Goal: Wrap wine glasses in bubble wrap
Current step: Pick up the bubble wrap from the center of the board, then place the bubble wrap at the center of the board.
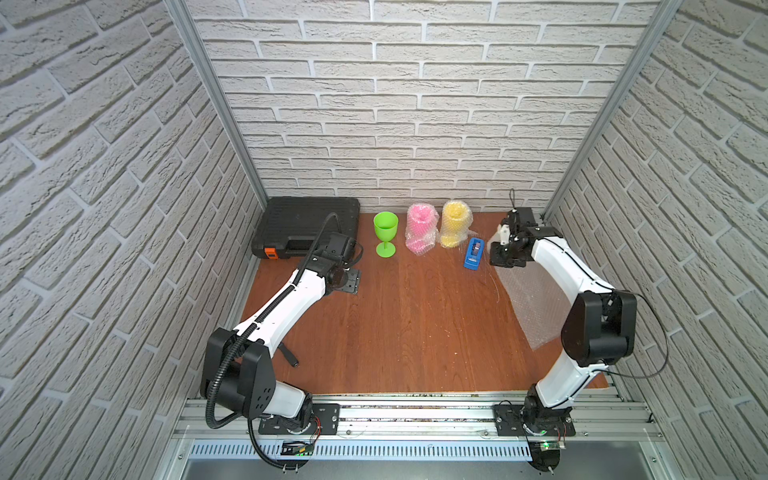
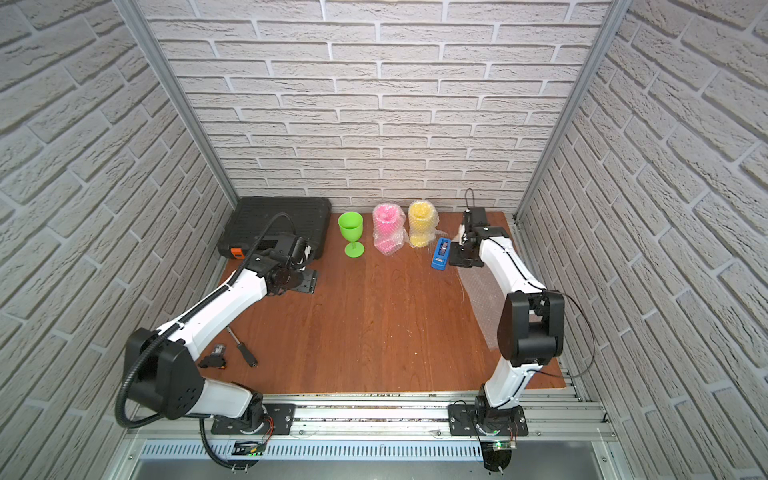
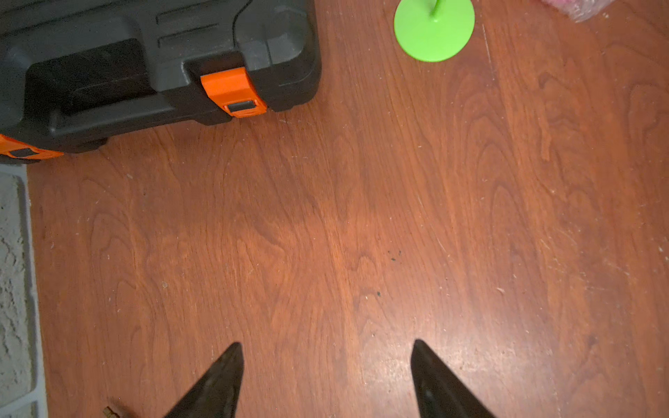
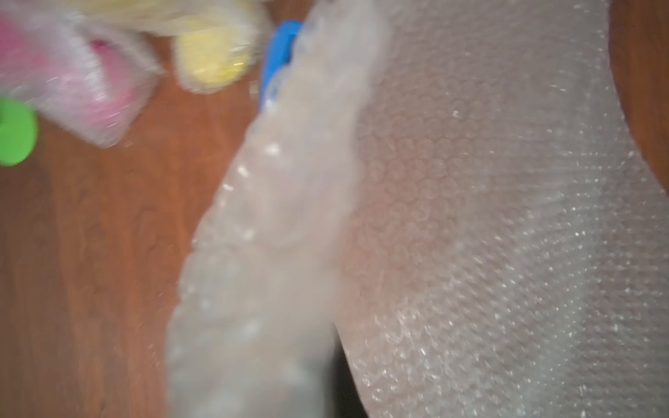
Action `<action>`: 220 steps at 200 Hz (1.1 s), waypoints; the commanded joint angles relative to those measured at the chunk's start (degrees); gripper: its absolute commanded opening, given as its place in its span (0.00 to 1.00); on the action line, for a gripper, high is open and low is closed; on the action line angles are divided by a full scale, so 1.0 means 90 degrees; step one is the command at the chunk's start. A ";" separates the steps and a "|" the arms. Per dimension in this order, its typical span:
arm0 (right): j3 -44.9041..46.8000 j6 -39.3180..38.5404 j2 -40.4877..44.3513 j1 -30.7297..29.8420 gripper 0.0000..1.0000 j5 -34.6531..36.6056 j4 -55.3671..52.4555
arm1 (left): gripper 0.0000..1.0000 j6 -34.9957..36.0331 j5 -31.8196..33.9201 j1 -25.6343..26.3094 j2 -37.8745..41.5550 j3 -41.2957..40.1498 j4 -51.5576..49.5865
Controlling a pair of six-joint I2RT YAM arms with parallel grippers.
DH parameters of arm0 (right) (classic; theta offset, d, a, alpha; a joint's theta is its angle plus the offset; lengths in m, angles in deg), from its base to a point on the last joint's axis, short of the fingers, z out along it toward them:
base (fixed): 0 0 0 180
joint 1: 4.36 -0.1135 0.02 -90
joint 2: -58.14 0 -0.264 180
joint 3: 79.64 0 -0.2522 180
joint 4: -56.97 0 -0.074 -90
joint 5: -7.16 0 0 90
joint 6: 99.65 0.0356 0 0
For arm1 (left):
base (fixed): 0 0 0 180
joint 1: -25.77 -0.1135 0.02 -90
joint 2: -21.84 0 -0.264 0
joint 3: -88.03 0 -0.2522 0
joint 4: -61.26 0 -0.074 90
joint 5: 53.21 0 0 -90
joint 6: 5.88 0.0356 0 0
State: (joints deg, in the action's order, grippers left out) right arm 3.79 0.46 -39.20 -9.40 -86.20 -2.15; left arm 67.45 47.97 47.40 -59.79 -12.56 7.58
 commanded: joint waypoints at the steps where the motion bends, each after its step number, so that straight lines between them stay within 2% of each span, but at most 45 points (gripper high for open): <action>1: 0.0445 -0.0281 0.0384 -0.0845 0.03 -0.0226 0.0091 | 0.72 -0.0384 -0.0139 -0.0074 0.0305 -0.0186 0.0187; 30: 0.0902 -0.0363 0.0736 -0.2140 0.03 -0.0085 0.0471 | 0.72 -0.0796 -0.0315 -0.0117 0.0607 -0.0372 0.0319; 56: 0.1117 -0.0808 0.0574 -0.3296 0.03 0.0032 0.1022 | 0.72 -0.1055 -0.0510 -0.0147 0.0854 -0.0542 0.0516; 75: 0.1111 -0.1430 0.0230 -0.4054 0.03 0.0049 0.1423 | 0.73 -0.1107 -0.0552 -0.0167 0.0888 -0.0508 0.0443; 103: 0.0751 -0.2843 -0.0453 -0.5007 0.04 0.0058 0.1523 | 0.72 -0.1102 -0.0426 -0.0266 0.1012 -0.0486 0.0106; 127: 0.0659 -0.4010 -0.0869 -0.5557 0.03 0.0361 0.1468 | 0.72 -0.1232 -0.0393 -0.0559 0.1316 -0.0663 -0.0086; 150: 0.0870 -0.4721 -0.0973 -0.5857 0.03 0.0766 0.1442 | 0.72 -0.1345 -0.0931 -0.1023 0.1518 -0.0907 -0.0082; 178: 0.1206 -0.4783 -0.0774 -0.5902 0.03 0.0530 0.1383 | 0.71 -0.1443 -0.1676 -0.1195 0.1398 -0.1106 0.0045; 189: 0.1277 -0.4727 -0.0691 -0.5915 0.09 0.0307 0.1380 | 0.70 -0.1495 -0.1942 -0.1185 0.1298 -0.1177 0.0180; 202: 0.1269 -0.4587 -0.0635 -0.5937 0.30 0.0071 0.1313 | 0.69 -0.1544 -0.2155 -0.1133 0.1125 -0.1211 0.0296; 220: 0.1235 -0.4239 -0.0451 -0.5937 0.44 -0.0056 0.1418 | 0.68 -0.1499 -0.2135 -0.0905 0.0780 -0.1035 0.0184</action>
State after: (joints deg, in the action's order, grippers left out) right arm 15.03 -39.93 -47.99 -62.60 -83.27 9.34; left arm 54.43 32.45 37.43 -49.73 -22.72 8.24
